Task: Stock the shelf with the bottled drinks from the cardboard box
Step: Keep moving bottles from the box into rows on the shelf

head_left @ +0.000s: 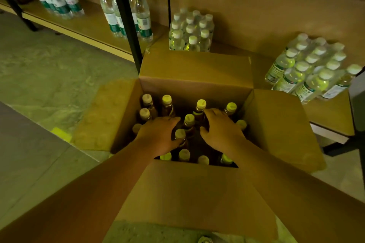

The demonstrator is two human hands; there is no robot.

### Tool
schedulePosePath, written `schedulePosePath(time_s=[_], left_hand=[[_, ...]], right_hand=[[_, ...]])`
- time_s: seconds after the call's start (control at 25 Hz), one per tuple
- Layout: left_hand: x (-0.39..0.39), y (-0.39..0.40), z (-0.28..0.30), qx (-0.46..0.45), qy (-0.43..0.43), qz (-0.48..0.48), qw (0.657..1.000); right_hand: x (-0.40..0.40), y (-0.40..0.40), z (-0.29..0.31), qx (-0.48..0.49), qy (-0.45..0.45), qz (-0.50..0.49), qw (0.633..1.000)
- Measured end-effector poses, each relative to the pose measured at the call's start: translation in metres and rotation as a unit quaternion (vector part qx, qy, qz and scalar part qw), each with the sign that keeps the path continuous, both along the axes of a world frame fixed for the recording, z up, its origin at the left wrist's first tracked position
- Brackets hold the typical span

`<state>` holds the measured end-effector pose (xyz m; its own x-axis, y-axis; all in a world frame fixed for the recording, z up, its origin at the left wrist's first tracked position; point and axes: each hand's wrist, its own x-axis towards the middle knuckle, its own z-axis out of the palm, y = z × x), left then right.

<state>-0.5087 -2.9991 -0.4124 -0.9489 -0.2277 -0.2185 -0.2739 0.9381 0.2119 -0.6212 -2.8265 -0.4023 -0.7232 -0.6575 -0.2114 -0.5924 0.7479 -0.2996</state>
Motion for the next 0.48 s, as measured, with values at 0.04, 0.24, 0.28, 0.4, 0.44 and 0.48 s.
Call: schedulePosePath(time_s=[0.04, 0.24, 0.28, 0.4, 0.44, 0.48], left_hand=[[-0.004, 0.003, -0.002, 0.009, -0.004, -0.011, 1.000], [-0.023, 0.001, -0.021, 0.055, -0.075, -0.004, 0.996], [-0.025, 0.000, -0.024, 0.056, -0.088, 0.000, 0.995], [-0.033, -0.007, -0.033, 0.052, -0.113, 0.008, 0.992], [-0.035, -0.009, -0.034, 0.052, -0.117, 0.010, 0.992], [-0.036, -0.009, -0.035, 0.049, -0.119, 0.007, 0.992]], right_hand=[[-0.005, -0.003, -0.008, -0.008, -0.021, 0.007, 1.000], [-0.022, -0.034, -0.046, -0.066, -0.122, -0.003, 0.990], [-0.023, -0.038, -0.054, -0.078, -0.140, -0.014, 0.987], [-0.030, -0.045, -0.072, -0.098, -0.186, -0.048, 0.977], [-0.031, -0.046, -0.077, -0.101, -0.190, -0.051, 0.975], [-0.032, -0.047, -0.081, -0.105, -0.191, -0.052, 0.975]])
